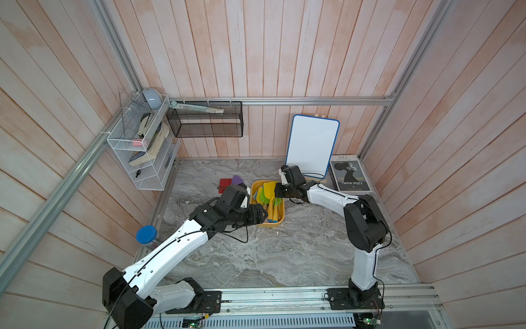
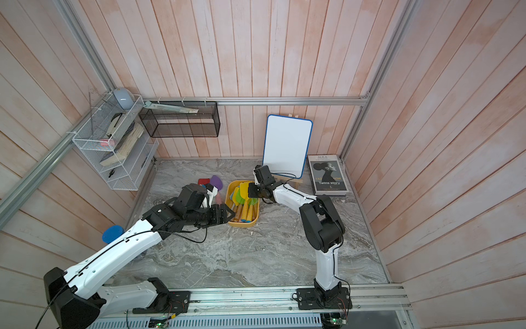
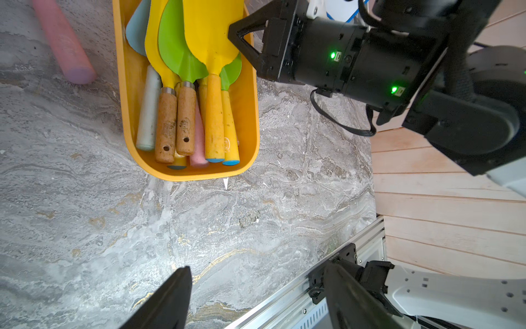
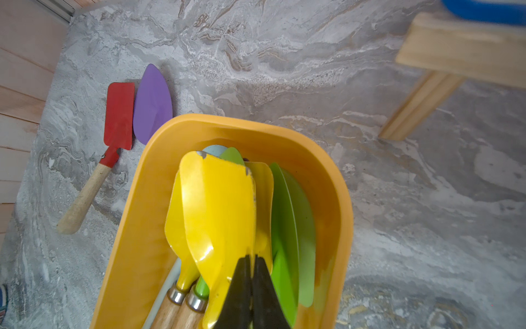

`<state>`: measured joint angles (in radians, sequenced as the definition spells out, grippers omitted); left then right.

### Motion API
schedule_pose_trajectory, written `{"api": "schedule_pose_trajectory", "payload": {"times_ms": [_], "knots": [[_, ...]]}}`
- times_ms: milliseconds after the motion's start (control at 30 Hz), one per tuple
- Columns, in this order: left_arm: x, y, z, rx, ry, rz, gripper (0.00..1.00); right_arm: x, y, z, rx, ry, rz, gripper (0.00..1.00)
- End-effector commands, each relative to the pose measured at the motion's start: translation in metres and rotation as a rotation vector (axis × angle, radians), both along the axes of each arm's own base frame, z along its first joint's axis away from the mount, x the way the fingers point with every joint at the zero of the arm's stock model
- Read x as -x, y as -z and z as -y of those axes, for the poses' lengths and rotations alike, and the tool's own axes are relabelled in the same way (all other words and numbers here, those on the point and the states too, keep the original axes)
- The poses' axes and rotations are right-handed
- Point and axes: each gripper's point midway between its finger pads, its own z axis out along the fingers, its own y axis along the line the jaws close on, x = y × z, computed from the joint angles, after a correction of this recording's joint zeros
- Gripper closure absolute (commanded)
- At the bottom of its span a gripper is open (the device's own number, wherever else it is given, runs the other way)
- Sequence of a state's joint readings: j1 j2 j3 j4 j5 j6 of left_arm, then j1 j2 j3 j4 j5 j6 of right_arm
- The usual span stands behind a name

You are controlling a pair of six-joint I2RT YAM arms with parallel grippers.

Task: Put the shovel into the storage box
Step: Place the shovel in the storage box.

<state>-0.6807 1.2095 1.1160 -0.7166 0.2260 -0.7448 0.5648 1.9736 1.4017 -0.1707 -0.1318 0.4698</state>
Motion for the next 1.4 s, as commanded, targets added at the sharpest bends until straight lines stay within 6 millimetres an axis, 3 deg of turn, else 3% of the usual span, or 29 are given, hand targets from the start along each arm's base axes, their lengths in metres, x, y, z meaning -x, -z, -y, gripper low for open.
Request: {"api": "schedule_pose_trajectory", "payload": {"times_ms": [0,600,900,1100,1367], "knots": [[-0.004,-0.003,-0.003,0.003,-0.015,0.028,0.21,-0.010,-0.002,-0.003,-0.011,-0.001,0.025,1.00],[-0.004,0.003,-0.005,-0.008,-0.018,0.014,0.21,-0.001,0.030,0.005,0.010,0.010,-0.025,1.00],[-0.004,0.005,-0.003,-0.007,-0.014,0.004,0.21,0.002,0.037,0.005,0.012,0.008,-0.039,1.00],[-0.003,0.008,-0.002,-0.012,-0.011,-0.009,0.21,0.002,0.036,0.007,0.021,0.008,-0.040,0.85],[-0.004,0.019,-0.007,-0.053,-0.037,-0.047,0.21,0.003,0.026,0.009,0.037,0.008,-0.027,0.78]]}}
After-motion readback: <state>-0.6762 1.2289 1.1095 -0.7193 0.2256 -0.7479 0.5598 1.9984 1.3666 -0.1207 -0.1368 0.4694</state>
